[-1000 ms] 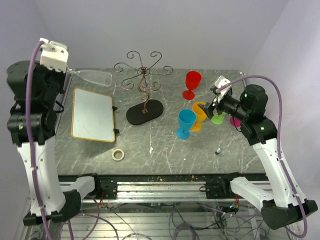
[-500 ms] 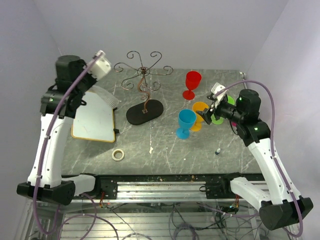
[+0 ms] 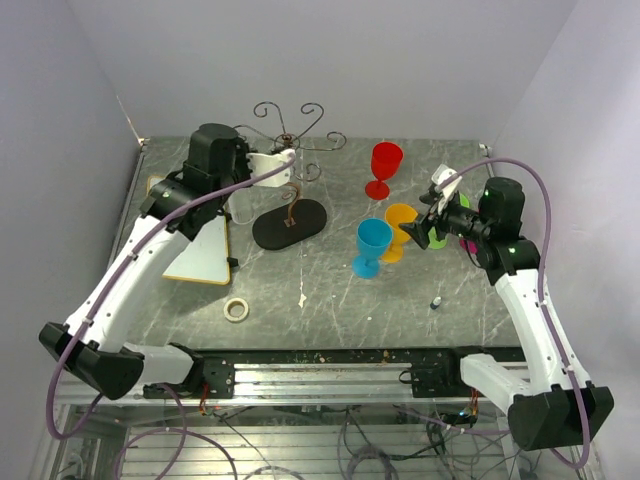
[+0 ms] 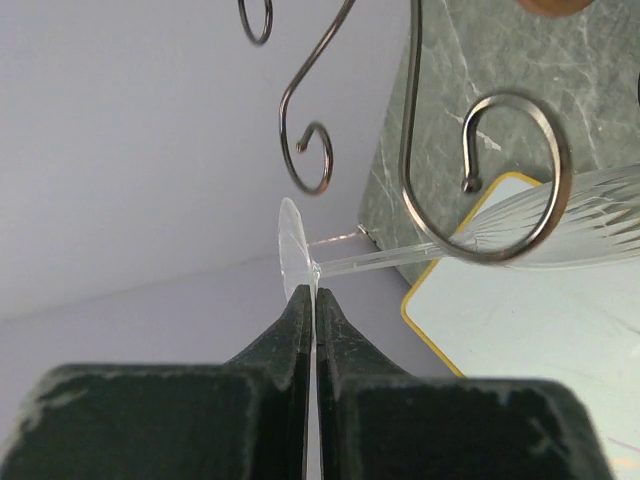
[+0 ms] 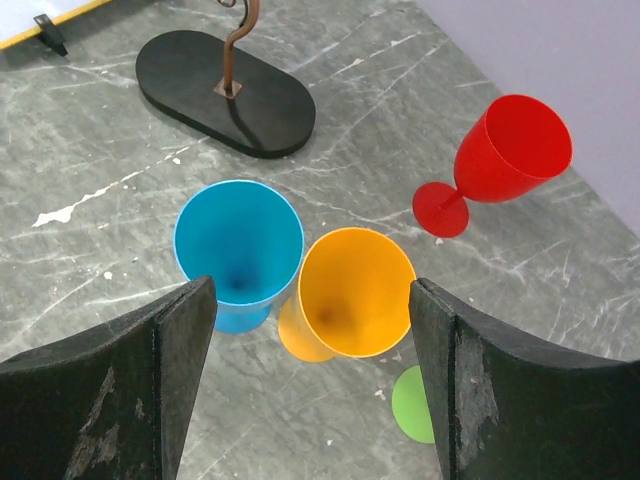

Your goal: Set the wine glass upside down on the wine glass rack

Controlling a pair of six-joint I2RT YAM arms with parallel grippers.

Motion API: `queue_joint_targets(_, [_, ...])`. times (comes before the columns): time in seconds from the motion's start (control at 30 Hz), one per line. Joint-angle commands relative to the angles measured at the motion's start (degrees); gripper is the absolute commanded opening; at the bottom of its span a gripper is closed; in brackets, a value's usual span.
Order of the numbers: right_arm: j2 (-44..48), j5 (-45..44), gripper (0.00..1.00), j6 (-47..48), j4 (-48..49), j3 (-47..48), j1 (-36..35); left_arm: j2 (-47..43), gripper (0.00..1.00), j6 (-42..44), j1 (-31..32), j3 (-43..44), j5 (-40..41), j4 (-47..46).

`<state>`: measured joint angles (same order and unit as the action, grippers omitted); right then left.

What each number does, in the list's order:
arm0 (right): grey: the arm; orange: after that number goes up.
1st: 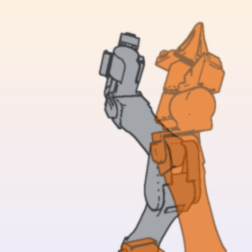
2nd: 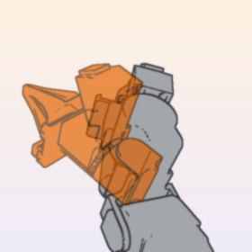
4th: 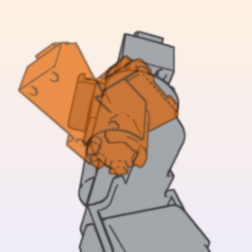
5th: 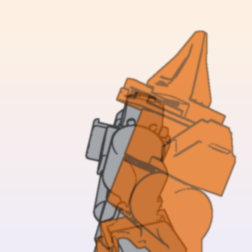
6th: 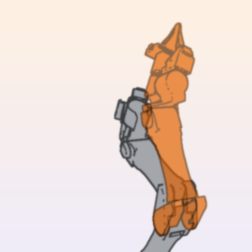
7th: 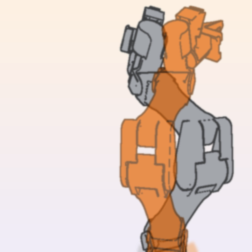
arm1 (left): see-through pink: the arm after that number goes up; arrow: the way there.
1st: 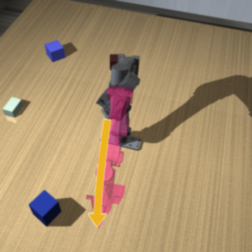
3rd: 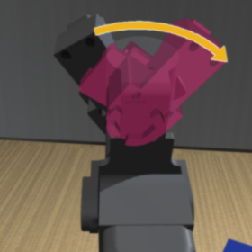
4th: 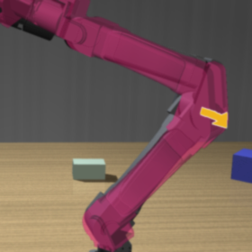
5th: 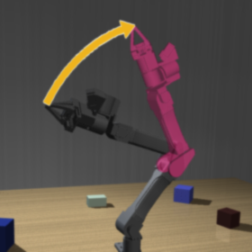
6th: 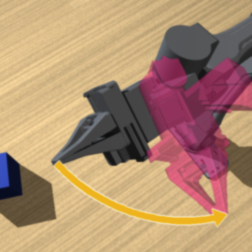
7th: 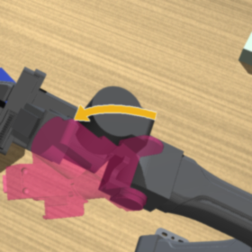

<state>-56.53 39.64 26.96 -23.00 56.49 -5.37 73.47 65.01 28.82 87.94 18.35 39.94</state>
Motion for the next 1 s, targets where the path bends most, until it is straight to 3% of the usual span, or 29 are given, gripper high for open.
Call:
queue_joint_targets(0.0, [-0.13,3.75,0.77,-0.36,1.28,-0.72,1.98,2.03,0.07,4.98,2.52,2.03,2.52,-4.37])
queue_joint_targets(0.3, [-0.51,6.3,0.77,-0.81,1.7,-1.2,4.32,4.33,0.07,5.44,4.12,3.2,-0.21,-7.81])
queue_joint_targets(0.97, [-0.73,5.97,0.77,-0.54,2.28,-2.07,5.75,10.19,0.07,10.96,4.19,5.05,2.38,-15.26])
